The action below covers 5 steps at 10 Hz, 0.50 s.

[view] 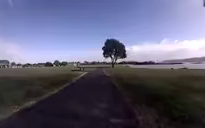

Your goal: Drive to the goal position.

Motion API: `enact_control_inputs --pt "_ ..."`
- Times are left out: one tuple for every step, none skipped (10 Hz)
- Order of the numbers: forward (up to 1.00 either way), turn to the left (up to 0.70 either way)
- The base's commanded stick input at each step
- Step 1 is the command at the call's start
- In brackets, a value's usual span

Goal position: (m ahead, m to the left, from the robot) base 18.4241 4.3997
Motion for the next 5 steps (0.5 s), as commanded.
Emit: enact_control_inputs --pt "0.45 0.0" --pt "0.45 0.0" --pt "0.45 0.0" --pt "0.45 0.0" --pt "0.45 0.0"
